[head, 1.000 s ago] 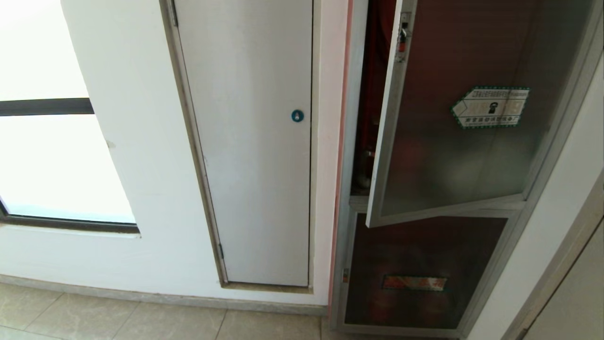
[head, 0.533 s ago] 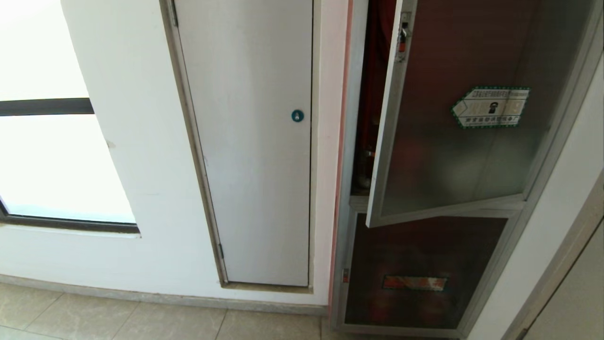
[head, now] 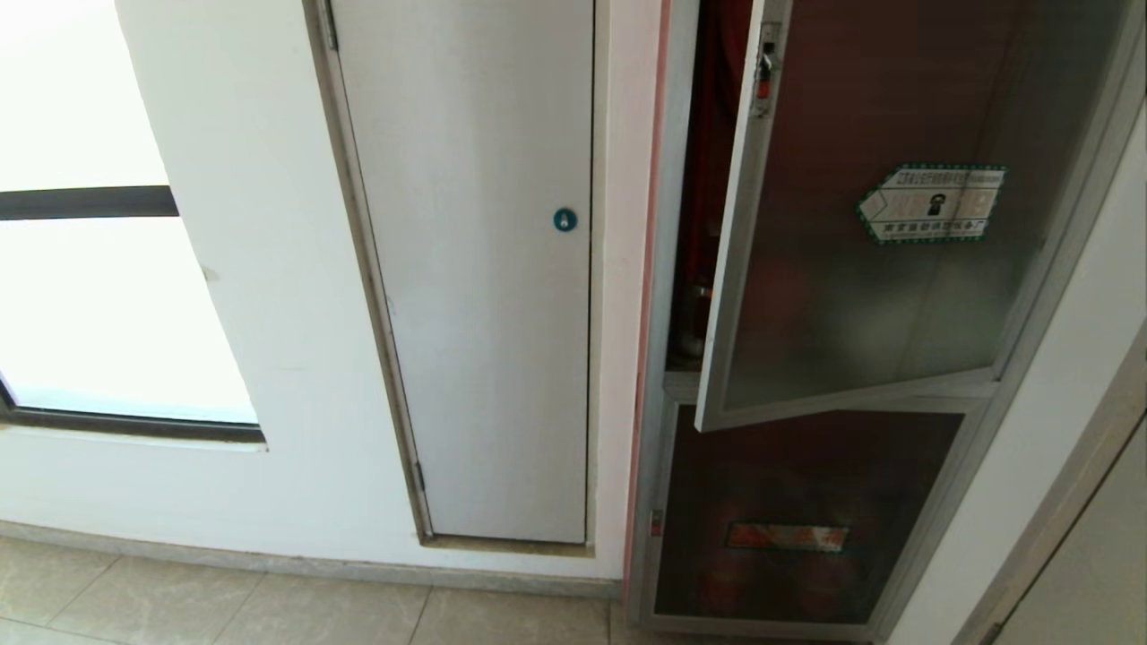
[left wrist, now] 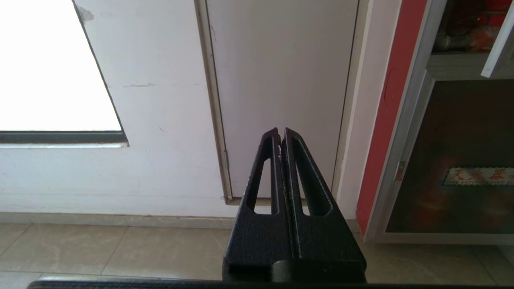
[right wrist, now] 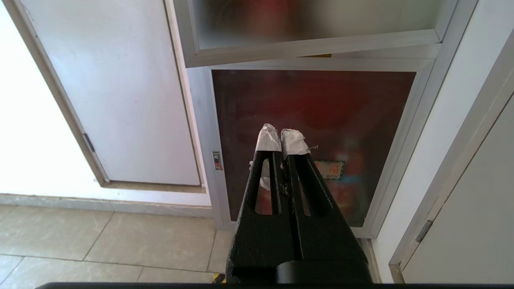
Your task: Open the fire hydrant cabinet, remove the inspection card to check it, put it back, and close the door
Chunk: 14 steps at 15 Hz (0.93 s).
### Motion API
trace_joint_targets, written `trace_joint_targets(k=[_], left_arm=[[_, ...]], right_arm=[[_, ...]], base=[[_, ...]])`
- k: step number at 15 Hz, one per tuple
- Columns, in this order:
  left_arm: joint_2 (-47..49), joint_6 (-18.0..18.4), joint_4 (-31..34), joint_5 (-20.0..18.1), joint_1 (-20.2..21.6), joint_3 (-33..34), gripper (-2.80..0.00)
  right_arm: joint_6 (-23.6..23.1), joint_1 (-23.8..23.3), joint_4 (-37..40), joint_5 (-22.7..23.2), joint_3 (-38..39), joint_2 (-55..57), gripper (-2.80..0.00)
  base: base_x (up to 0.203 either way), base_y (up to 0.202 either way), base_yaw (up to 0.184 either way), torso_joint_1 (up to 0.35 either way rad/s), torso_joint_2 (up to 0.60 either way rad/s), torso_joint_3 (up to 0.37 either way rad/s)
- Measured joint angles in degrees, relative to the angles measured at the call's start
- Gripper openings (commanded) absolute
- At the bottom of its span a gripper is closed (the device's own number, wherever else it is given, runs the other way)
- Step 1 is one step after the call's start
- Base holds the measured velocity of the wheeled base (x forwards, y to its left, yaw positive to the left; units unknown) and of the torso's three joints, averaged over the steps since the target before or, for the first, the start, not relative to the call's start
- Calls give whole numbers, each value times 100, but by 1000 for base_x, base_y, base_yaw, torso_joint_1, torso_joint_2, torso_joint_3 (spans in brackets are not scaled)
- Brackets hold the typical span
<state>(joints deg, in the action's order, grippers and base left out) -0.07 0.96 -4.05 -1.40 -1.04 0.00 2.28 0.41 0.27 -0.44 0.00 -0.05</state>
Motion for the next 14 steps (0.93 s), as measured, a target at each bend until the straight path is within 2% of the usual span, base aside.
trace_joint_targets(k=[14], left_arm=[[0, 2, 2, 0, -1, 0, -280]], right_arm=[[0, 0, -2, 0, 0, 0, -280]], base=[[0, 0, 0, 0, 0, 0]])
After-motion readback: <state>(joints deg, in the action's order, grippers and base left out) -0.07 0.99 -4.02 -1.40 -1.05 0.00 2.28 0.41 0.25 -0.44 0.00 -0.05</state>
